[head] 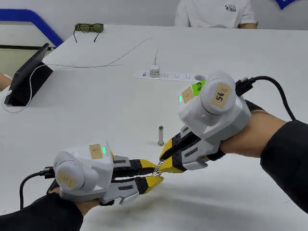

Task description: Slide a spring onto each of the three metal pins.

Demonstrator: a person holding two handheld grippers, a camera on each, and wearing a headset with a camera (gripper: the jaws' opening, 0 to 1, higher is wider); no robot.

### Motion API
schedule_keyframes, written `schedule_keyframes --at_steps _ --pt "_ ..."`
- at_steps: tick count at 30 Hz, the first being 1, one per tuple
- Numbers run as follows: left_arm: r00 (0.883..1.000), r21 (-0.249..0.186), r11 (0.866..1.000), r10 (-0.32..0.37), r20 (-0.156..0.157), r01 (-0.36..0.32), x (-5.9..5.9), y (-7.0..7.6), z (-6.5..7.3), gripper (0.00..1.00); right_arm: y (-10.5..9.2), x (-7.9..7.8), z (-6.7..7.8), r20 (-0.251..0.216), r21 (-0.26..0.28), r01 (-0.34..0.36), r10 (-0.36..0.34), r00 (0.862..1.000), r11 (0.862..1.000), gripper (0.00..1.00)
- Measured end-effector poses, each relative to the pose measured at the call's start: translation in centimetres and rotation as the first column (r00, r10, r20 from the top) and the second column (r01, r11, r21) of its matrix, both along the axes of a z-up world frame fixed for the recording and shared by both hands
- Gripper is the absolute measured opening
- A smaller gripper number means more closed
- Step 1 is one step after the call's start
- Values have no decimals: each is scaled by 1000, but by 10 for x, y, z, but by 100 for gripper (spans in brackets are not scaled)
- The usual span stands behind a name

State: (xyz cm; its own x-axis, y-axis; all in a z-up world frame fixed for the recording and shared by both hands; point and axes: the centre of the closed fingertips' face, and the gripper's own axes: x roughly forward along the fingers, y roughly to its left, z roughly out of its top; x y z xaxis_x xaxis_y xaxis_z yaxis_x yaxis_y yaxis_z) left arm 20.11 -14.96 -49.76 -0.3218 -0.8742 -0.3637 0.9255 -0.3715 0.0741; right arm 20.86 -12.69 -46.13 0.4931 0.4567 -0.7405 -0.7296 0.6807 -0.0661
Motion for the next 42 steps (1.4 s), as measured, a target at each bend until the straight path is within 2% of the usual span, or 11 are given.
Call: schedule_keyframes --at_steps 9,13,24,33,35,42 --pt "995 9 1000 17 -94 -16 -3 -1 3 11 5 6 4 35 -2 -9 9 999 1000 12" --pt "993 13 1000 19 -112 -18 -4 0 3 11 5 5 3 36 -7 -12 12 999 1000 12" --pt "992 17 1000 21 -127 -19 -4 0 2 11 3 4 -1 29 -9 -11 12 1000 1000 13" --pt "993 12 1000 19 -113 -18 -4 -1 3 11 4 4 -1 26 4 -5 5 1000 1000 12" --pt "996 5 1000 16 -90 -16 -3 -1 3 11 4 4 0 24 9 -6 6 1000 1000 12" --pt "996 -5 1000 22 -81 -22 -1 -2 4 14 4 5 3 31 6 -6 6 1000 1000 12"
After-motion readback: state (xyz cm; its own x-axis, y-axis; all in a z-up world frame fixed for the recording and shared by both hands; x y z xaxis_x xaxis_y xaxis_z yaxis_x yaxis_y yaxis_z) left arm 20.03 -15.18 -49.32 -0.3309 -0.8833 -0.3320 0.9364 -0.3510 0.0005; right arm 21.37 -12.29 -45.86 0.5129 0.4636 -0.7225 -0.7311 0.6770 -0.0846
